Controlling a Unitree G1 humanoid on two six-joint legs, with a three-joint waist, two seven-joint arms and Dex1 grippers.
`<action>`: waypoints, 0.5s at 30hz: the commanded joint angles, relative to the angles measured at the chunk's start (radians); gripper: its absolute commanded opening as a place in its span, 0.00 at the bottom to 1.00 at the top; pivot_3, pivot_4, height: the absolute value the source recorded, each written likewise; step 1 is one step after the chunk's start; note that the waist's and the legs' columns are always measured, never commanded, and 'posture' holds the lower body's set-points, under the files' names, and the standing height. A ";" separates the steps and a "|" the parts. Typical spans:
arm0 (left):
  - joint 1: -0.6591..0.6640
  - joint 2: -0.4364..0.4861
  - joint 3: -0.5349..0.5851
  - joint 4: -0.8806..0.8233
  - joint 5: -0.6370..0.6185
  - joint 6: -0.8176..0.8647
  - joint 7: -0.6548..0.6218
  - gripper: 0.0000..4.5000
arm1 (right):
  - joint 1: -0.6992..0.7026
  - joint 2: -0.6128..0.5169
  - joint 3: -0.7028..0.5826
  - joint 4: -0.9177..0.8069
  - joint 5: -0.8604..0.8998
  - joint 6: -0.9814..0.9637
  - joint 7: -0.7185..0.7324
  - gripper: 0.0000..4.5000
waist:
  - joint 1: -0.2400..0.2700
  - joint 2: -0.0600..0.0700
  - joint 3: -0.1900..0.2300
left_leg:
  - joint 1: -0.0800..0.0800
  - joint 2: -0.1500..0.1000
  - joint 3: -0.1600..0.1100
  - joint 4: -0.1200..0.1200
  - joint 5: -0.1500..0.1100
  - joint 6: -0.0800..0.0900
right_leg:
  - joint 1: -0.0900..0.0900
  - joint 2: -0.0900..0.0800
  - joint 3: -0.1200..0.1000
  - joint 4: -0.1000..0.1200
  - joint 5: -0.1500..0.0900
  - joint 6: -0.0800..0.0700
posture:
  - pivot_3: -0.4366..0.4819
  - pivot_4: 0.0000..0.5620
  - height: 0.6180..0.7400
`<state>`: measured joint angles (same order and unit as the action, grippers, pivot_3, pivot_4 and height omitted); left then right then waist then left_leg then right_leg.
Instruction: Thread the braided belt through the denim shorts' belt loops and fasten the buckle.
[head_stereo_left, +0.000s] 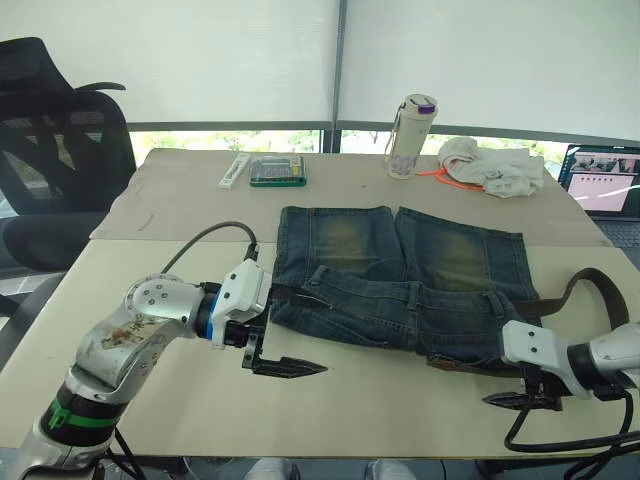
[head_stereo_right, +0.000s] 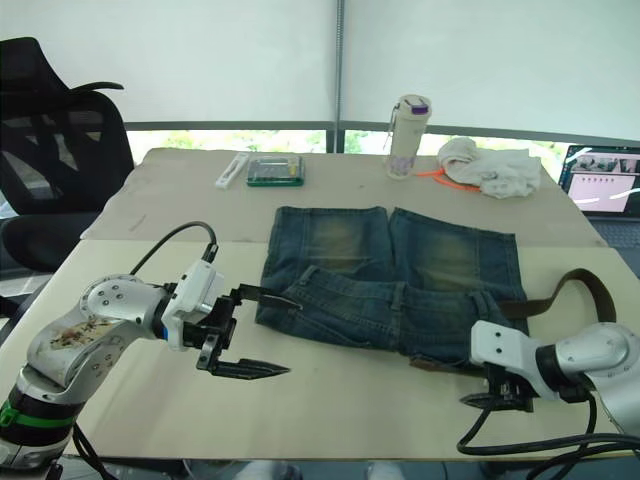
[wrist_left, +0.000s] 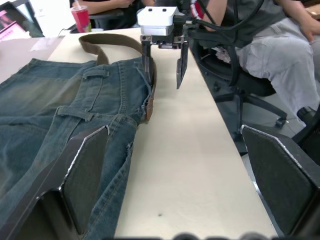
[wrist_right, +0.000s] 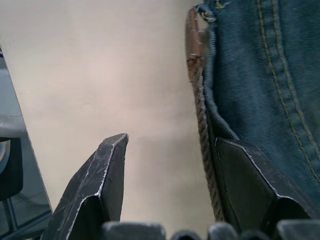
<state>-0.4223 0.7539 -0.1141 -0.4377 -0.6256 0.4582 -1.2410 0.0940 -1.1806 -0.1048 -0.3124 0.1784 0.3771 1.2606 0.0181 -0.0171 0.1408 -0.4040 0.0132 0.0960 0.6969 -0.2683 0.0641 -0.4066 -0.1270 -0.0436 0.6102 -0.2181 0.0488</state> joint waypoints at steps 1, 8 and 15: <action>-0.034 -0.009 -0.004 0.008 0.012 -0.033 -0.024 1.00 | -0.025 -0.013 0.028 -0.006 -0.037 -0.034 -0.015 0.56 | -0.001 0.000 0.000 | 0.000 0.000 0.000 0.000 0.000 0.000 | 0.000 0.000 0.000 0.000 0.000 0.000 | 0.48 0.27 0.97; -0.051 -0.020 -0.015 0.021 0.017 -0.043 -0.043 1.00 | -0.054 -0.022 0.034 0.012 -0.044 -0.046 -0.014 0.04 | -0.001 0.000 0.000 | 0.000 0.000 0.000 0.000 0.000 0.000 | 0.000 0.000 0.000 0.000 0.000 0.000 | 0.48 0.27 0.97; -0.056 -0.061 -0.023 0.040 0.006 -0.032 -0.031 1.00 | -0.074 -0.020 -0.130 -0.031 0.162 0.056 0.071 0.01 | 0.001 0.000 0.000 | 0.000 0.000 0.000 0.001 0.000 0.000 | 0.000 0.000 0.000 0.000 0.000 0.000 | 0.48 0.27 0.97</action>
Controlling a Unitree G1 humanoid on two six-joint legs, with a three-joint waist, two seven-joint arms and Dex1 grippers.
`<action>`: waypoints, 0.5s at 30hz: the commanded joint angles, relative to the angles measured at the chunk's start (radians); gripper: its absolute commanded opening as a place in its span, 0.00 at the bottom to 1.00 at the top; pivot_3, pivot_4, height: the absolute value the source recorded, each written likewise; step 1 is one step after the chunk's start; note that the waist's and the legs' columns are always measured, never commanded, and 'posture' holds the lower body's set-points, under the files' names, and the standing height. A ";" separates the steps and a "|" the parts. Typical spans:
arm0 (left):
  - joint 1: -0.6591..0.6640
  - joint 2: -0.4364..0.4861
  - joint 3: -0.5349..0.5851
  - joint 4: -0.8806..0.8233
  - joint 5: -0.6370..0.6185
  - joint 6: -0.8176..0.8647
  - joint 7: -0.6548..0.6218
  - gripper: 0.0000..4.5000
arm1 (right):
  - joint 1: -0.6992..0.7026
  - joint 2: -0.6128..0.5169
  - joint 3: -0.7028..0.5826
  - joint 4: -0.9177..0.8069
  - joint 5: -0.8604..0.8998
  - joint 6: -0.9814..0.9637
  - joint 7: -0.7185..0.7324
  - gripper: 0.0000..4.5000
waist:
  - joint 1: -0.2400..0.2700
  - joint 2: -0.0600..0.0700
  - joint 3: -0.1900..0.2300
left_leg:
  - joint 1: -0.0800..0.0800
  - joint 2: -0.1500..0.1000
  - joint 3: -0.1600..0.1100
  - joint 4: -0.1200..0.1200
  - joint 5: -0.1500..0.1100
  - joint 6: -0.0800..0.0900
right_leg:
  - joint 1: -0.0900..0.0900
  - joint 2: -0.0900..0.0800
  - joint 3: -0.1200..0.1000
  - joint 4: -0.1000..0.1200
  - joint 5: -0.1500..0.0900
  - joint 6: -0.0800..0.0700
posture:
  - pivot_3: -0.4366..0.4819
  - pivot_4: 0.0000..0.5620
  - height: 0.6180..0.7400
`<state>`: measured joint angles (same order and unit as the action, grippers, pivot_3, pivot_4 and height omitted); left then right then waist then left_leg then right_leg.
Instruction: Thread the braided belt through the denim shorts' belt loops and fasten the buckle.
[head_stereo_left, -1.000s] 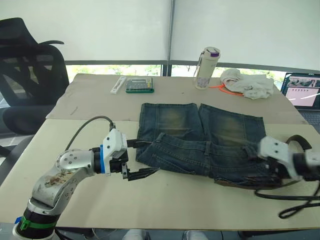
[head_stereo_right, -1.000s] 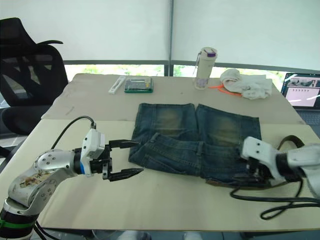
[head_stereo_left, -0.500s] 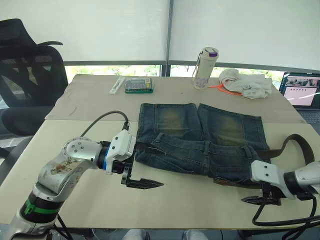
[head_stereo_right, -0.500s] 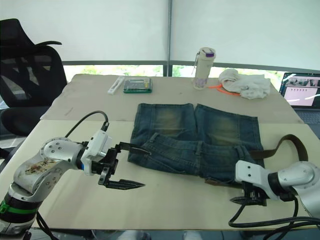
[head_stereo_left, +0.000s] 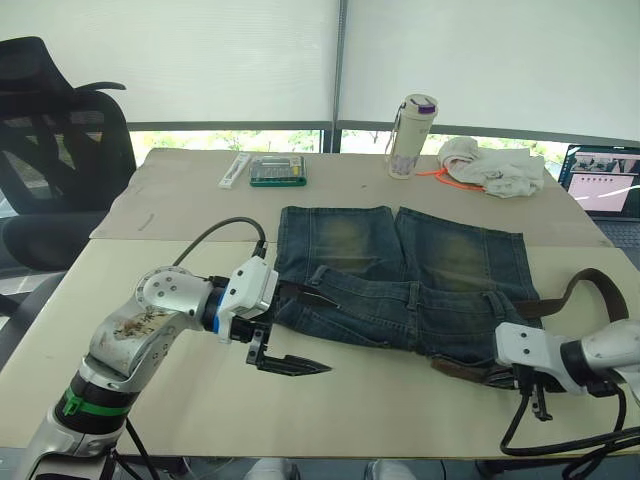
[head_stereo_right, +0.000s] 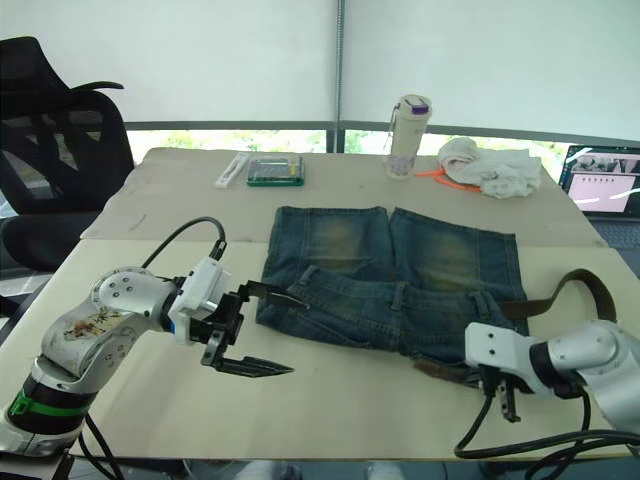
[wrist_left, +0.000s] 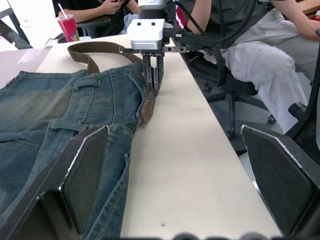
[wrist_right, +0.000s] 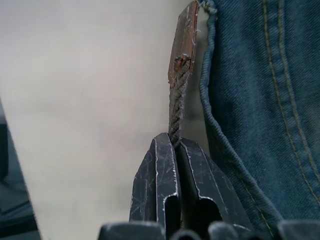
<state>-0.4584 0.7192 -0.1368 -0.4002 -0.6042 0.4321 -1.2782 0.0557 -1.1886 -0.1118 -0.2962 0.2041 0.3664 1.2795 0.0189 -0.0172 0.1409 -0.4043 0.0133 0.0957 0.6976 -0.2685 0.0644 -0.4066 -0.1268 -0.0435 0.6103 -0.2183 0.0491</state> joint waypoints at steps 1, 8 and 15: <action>-0.025 -0.052 -0.001 0.018 -0.029 0.006 0.019 1.00 | -0.066 -0.004 -0.149 -0.059 0.194 0.097 0.062 0.01 | -0.001 0.000 0.000 | 0.000 0.000 0.000 0.000 0.000 0.000 | 0.000 0.000 0.000 0.000 0.000 0.000 | 0.48 0.27 0.97; -0.072 -0.345 -0.022 0.176 -0.014 0.000 0.206 1.00 | -0.267 0.098 -0.096 -0.065 0.317 0.164 -0.001 0.01 | 0.004 -0.001 0.000 | 0.000 0.000 -0.004 0.002 -0.003 0.004 | 0.002 0.000 -0.001 0.000 0.000 0.000 | 0.48 0.27 0.97; -0.123 -0.523 -0.071 0.326 0.059 -0.068 0.250 1.00 | -0.364 0.154 -0.035 -0.047 0.312 0.149 -0.019 0.01 | 0.006 -0.001 0.000 | -0.002 -0.001 -0.004 0.006 -0.003 0.005 | 0.002 0.000 0.000 0.000 0.000 0.000 | 0.48 0.27 0.97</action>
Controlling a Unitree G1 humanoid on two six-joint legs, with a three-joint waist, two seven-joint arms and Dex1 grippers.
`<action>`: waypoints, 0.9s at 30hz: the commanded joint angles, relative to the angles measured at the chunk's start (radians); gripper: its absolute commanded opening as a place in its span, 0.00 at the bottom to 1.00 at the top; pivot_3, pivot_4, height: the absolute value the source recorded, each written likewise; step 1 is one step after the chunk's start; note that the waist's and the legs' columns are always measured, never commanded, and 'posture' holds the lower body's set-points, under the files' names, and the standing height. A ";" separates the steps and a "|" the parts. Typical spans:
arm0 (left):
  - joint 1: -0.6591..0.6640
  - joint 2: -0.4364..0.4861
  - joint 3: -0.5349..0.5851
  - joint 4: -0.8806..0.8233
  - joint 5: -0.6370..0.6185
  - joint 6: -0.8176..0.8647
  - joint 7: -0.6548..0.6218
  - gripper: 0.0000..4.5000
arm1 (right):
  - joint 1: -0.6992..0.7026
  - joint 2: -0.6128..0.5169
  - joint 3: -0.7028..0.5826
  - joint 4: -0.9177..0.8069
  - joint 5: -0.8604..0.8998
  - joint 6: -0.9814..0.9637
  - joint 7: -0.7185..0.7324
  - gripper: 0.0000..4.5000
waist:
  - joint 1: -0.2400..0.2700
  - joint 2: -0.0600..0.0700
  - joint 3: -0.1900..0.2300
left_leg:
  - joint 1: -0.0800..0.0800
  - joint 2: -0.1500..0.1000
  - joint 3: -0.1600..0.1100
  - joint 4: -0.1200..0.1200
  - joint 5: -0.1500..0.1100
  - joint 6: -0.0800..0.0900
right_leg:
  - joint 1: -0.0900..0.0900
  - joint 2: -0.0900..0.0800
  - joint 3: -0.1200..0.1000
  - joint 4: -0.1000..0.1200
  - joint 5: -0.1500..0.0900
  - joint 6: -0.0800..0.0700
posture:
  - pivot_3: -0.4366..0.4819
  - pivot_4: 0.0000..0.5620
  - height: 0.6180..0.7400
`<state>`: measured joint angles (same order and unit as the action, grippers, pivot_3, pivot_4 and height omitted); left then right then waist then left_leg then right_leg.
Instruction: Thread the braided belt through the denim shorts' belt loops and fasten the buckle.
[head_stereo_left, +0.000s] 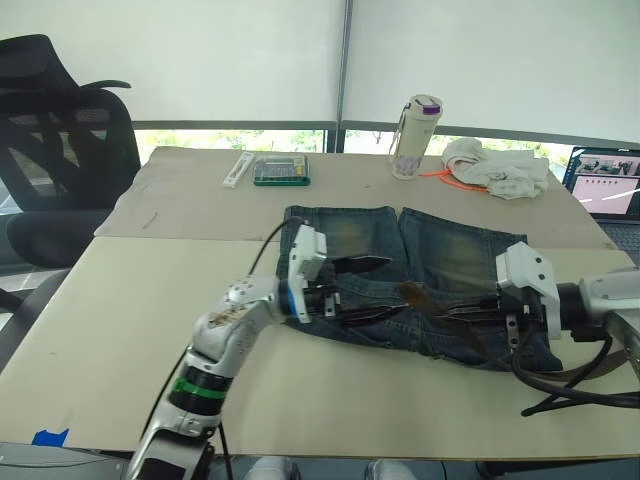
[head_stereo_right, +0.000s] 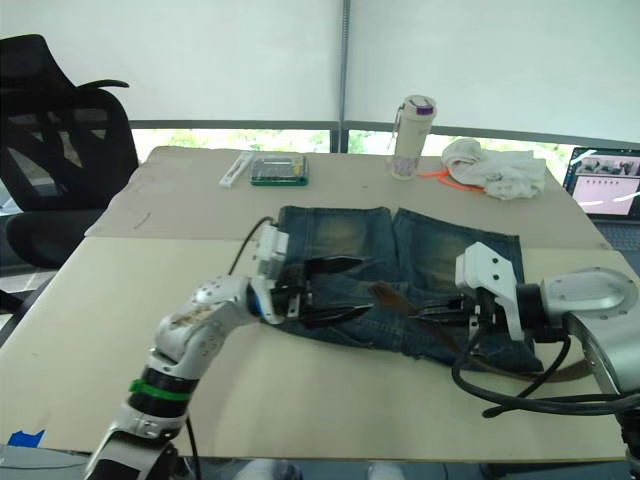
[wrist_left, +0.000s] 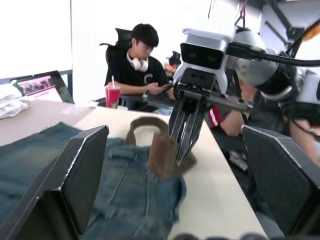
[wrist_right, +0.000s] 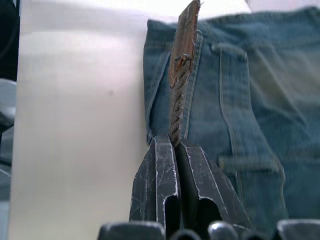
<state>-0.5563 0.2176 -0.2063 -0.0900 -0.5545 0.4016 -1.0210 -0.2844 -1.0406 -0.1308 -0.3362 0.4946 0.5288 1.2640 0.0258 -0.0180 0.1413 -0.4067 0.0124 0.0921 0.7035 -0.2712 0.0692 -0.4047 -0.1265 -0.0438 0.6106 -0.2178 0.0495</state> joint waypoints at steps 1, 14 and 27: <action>-0.032 -0.036 -0.003 0.031 0.007 -0.039 -0.008 1.00 | -0.030 0.008 -0.016 -0.009 0.026 -0.010 -0.006 0.01 | -0.001 0.000 0.000 | 0.000 0.000 0.000 0.000 0.000 0.000 | 0.000 0.000 0.000 0.000 0.000 0.000 | 0.48 0.27 0.97; -0.064 -0.059 -0.024 0.150 0.048 -0.076 -0.100 0.14 | 0.000 0.016 -0.032 -0.014 0.017 -0.039 -0.009 0.00 | 0.000 0.000 0.000 | 0.000 0.000 0.000 0.000 -0.002 0.004 | 0.000 0.000 0.000 0.000 0.000 0.000 | 0.48 0.27 0.97; -0.101 -0.196 0.070 0.248 -0.057 0.130 0.045 0.00 | -0.037 0.086 -0.248 -0.013 0.268 0.256 -0.237 0.54 | 0.004 0.000 0.000 | -0.001 0.000 -0.001 0.001 -0.003 0.005 | 0.000 -0.002 -0.001 0.000 0.000 0.000 | 0.48 0.27 0.97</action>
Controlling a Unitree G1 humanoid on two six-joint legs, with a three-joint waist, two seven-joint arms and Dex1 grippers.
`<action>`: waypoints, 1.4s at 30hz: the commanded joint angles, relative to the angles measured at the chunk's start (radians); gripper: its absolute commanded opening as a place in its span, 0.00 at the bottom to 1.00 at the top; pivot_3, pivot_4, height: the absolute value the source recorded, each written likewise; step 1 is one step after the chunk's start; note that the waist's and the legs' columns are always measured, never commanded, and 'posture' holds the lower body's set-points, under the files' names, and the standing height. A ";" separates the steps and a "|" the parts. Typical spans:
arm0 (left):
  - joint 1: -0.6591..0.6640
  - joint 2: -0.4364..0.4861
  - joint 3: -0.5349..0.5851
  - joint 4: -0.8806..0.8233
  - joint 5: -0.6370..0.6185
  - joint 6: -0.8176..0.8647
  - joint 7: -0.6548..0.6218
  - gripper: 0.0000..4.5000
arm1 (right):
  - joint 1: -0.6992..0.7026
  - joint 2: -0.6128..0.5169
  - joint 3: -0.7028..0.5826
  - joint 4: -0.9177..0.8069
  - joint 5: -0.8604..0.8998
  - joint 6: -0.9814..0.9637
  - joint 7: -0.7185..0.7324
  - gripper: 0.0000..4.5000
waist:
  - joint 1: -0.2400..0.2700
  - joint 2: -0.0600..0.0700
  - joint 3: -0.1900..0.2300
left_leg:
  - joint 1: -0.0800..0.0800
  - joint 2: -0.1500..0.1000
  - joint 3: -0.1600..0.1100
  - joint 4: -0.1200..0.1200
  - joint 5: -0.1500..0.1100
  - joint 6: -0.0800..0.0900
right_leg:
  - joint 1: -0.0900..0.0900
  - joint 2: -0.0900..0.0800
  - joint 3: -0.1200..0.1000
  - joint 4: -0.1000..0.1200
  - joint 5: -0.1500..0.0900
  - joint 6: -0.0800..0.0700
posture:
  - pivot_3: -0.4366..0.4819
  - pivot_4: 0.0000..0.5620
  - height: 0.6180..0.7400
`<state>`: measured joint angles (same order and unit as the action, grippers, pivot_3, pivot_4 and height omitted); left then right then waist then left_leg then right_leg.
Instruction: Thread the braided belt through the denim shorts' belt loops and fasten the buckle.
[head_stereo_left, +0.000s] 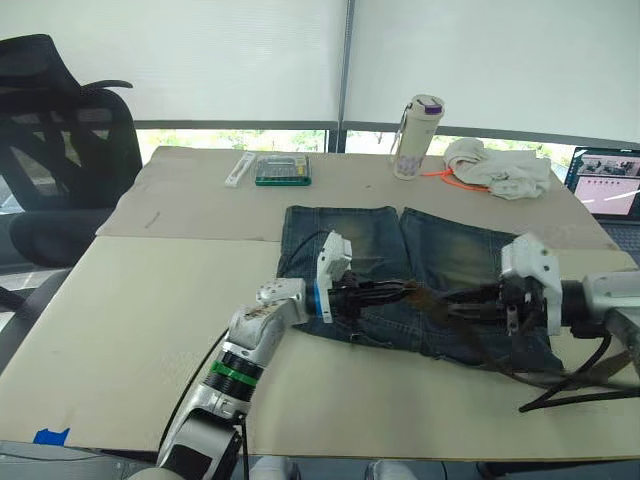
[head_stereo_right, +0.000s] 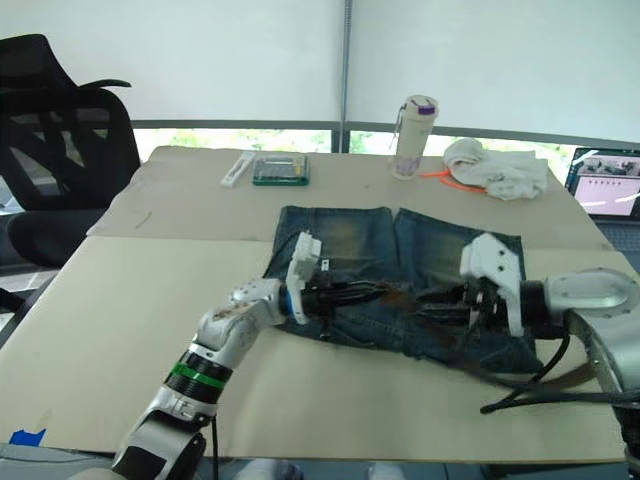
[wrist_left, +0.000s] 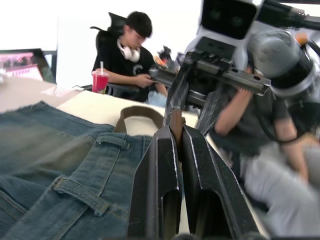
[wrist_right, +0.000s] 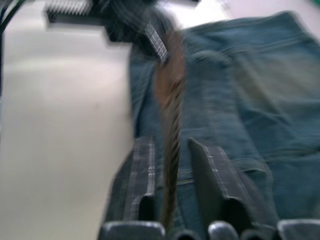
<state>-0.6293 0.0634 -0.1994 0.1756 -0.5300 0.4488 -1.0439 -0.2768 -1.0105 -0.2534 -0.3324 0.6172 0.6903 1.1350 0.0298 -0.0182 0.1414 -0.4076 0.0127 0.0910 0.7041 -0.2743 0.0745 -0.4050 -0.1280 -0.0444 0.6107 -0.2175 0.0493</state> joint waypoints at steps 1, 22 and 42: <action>-0.031 -0.072 0.099 -0.021 -0.129 0.136 0.114 0.00 | -0.065 0.099 -0.180 -0.018 0.230 0.147 -0.175 0.61 | -0.001 0.000 0.000 | 0.000 0.000 -0.001 0.000 0.000 0.000 | 0.000 0.000 0.000 0.000 0.000 0.000 | 0.48 0.27 0.97; -0.019 -0.286 0.295 -0.132 -0.672 0.473 0.713 0.00 | 0.264 0.918 -0.121 -0.150 0.742 -0.110 -0.929 0.85 | -0.001 0.001 -0.001 | -0.001 -0.004 -0.005 -0.001 0.000 0.000 | 0.000 0.001 0.002 0.001 0.000 0.001 | 0.48 0.27 0.97; 0.005 -0.246 0.243 -0.143 -0.635 0.405 0.706 0.00 | 0.206 0.908 -0.119 -0.157 0.794 -0.223 -0.941 0.01 | -0.017 0.001 -0.001 | 0.000 -0.005 -0.005 -0.004 0.001 -0.002 | 0.000 0.002 0.003 0.000 0.000 0.001 | 0.48 0.27 0.97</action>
<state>-0.6261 -0.1273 0.0562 0.0759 -1.1758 0.8821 -0.3168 -0.0697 -0.0928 -0.3637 -0.4446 1.3952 0.4899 0.1947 0.0129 -0.0173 0.1409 -0.4075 0.0077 0.0860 0.7000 -0.2731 0.0728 -0.4050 -0.1261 -0.0411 0.6107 -0.2174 0.0504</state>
